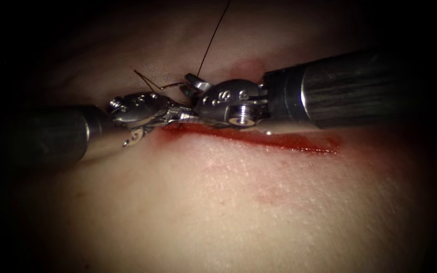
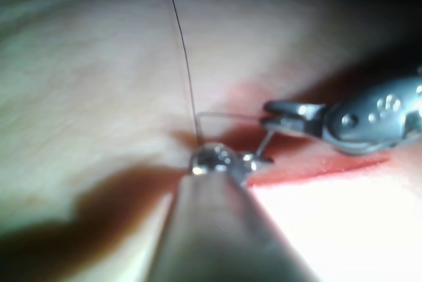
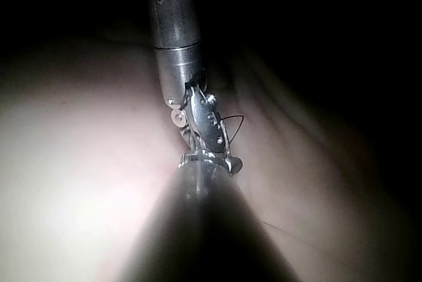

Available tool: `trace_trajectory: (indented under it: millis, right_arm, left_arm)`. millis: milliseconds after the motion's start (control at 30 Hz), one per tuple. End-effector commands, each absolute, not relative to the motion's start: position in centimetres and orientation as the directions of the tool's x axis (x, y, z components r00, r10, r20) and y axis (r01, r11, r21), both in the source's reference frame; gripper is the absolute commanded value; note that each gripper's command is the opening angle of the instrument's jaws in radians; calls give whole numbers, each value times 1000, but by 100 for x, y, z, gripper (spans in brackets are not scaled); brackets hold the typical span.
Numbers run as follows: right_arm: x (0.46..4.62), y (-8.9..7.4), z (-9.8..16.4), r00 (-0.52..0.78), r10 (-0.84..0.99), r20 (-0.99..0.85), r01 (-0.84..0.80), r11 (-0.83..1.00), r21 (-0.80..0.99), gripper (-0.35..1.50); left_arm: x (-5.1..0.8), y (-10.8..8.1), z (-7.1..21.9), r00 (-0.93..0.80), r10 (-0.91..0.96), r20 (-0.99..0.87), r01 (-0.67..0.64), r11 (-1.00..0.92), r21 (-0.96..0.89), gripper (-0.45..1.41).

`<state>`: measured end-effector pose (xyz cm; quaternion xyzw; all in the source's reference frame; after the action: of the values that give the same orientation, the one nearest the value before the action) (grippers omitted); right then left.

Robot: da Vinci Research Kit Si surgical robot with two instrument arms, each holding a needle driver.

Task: Wound Closure
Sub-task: Pass the needle to the right gripper.

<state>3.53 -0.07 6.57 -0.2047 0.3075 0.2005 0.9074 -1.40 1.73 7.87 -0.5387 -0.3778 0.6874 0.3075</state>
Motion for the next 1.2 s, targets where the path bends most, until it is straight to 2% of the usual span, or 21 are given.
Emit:
trace_trajectory:
  millis: [33, 400, 533, 600, 700, 933, 1200]
  right_arm:
    - [357, -9, 663, 740, 248, -625, -488, 837, -246, -35]
    - [355, -9, 655, 766, 244, -594, -463, 851, -248, -35]
    - [353, -9, 655, 760, 237, -605, -457, 857, -239, -35]
    - [351, -9, 656, 759, 228, -609, -449, 861, -238, -35]
    - [346, -8, 655, 742, 211, -637, -432, 876, -214, -35]
    - [331, -2, 661, 677, 159, -719, -372, 916, -148, -35]
    - [319, 12, 694, 557, 184, -810, -314, 949, -1, -35]
  left_arm:
    - [-146, 172, 794, -231, 830, -507, -14, -524, -851, -35]
    - [-147, 173, 794, -230, 813, -535, -16, -553, -833, -34]
    - [-146, 176, 793, -227, 820, -525, -46, -548, -835, 16]
    - [-144, 177, 791, -226, 824, -520, -59, -544, -837, 22]
    - [-139, 177, 784, -235, 828, -510, -72, -538, -840, 41]
    - [-127, 173, 766, -246, 815, -524, -51, -551, -833, 44]
    - [-106, 155, 742, -326, 754, -569, 54, -586, -808, 44]
